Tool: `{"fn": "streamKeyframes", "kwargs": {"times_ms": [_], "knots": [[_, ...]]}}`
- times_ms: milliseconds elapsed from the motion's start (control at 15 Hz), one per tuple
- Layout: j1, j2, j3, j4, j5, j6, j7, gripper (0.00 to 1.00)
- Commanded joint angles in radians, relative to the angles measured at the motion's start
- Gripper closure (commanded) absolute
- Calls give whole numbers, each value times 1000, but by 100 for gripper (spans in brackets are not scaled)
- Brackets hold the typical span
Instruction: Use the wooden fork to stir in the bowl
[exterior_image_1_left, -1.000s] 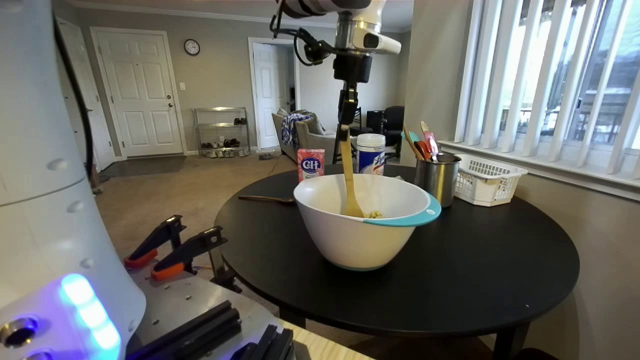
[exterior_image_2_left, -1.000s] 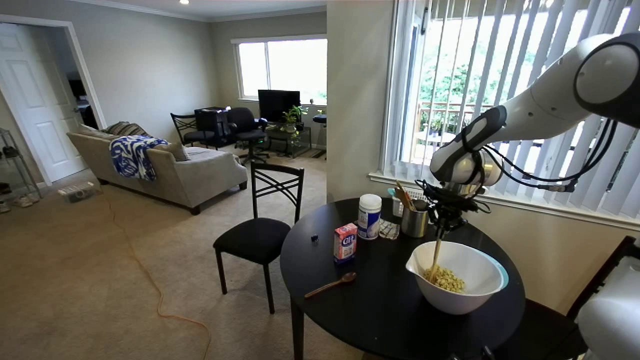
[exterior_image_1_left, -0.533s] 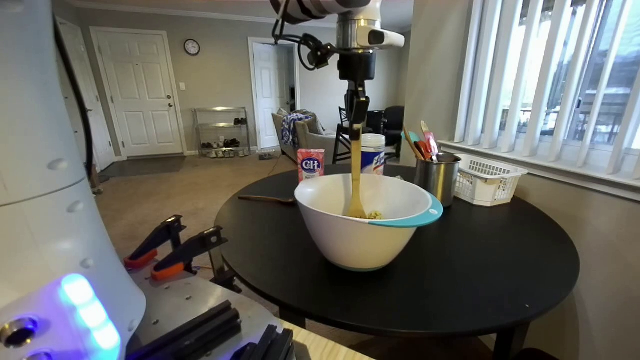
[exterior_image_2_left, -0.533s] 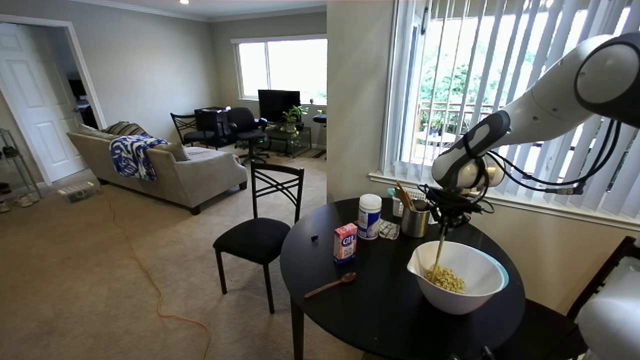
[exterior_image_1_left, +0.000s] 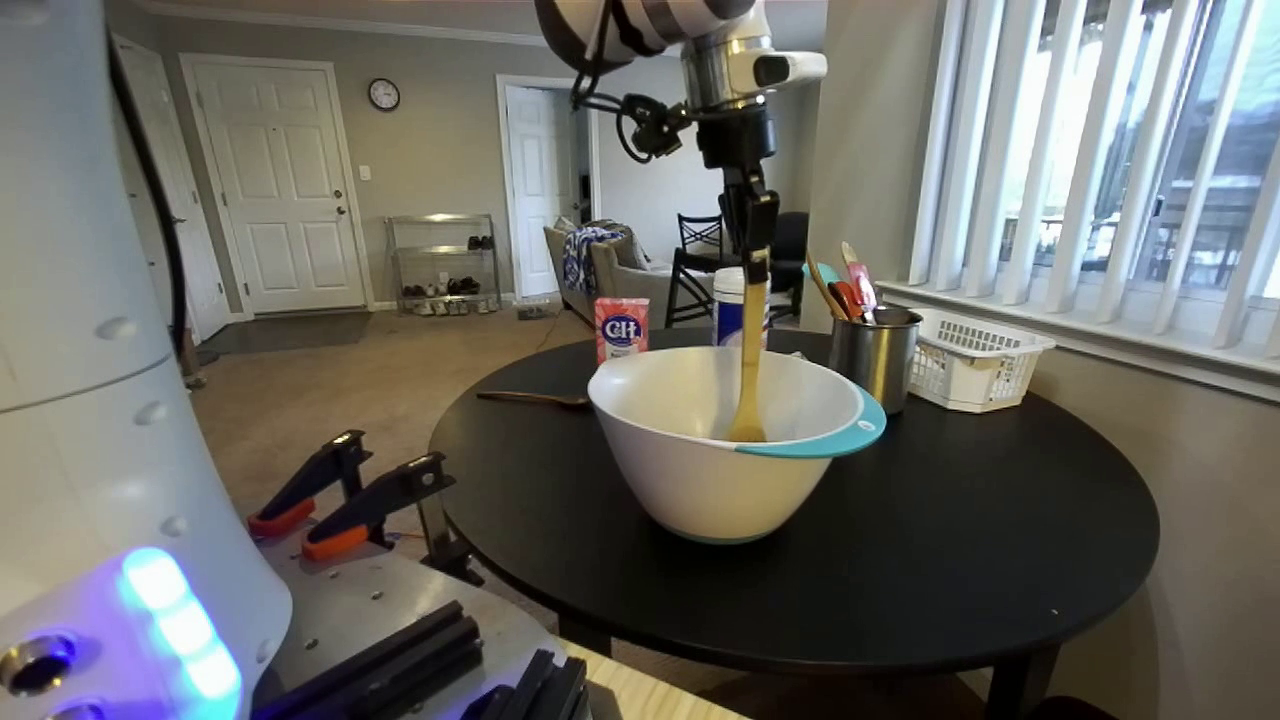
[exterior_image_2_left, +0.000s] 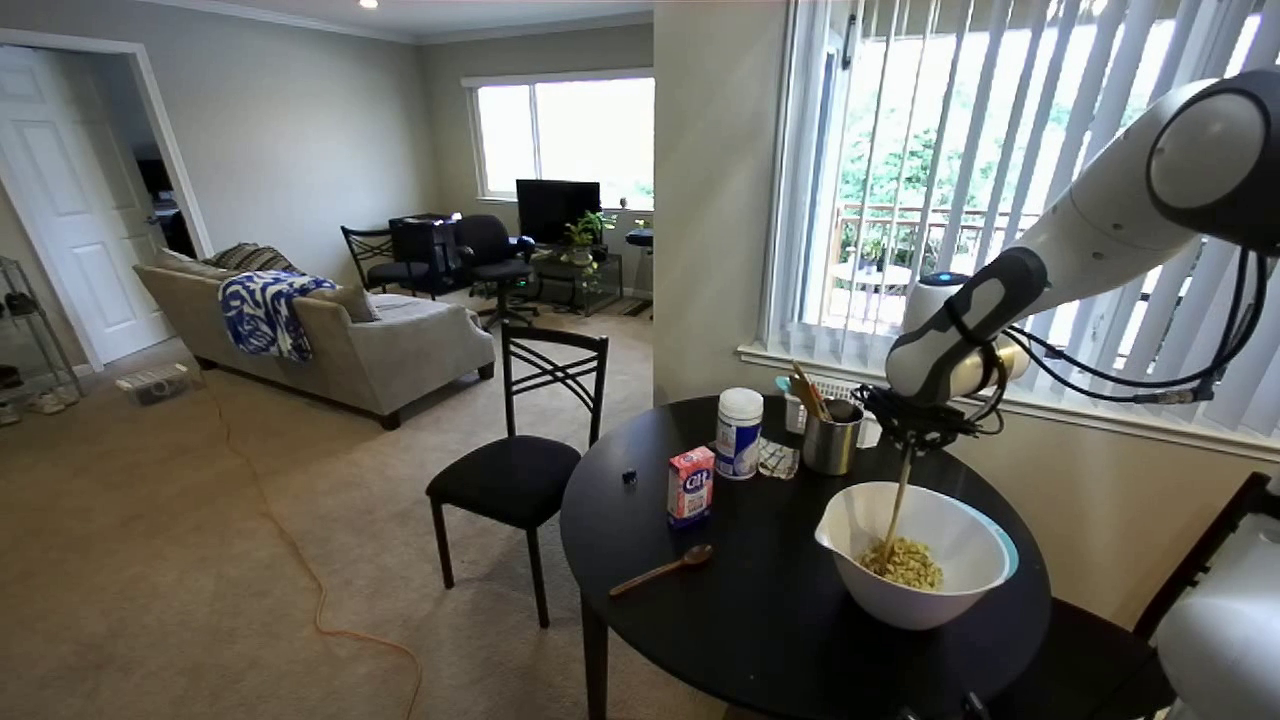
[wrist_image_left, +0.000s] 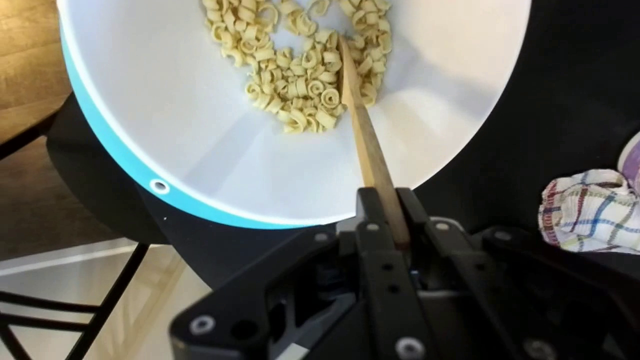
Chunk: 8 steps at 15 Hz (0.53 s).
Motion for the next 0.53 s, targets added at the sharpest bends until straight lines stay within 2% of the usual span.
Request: {"fn": "streamKeyframes", "kwargs": {"times_ms": [0,200,467], "knots": [[23,15,-44,-18,-174,26,123,97],[32,13,-52,-8,-298,-38,177,97],[33,10,-25,-4,-321,-130,151,97]]}}
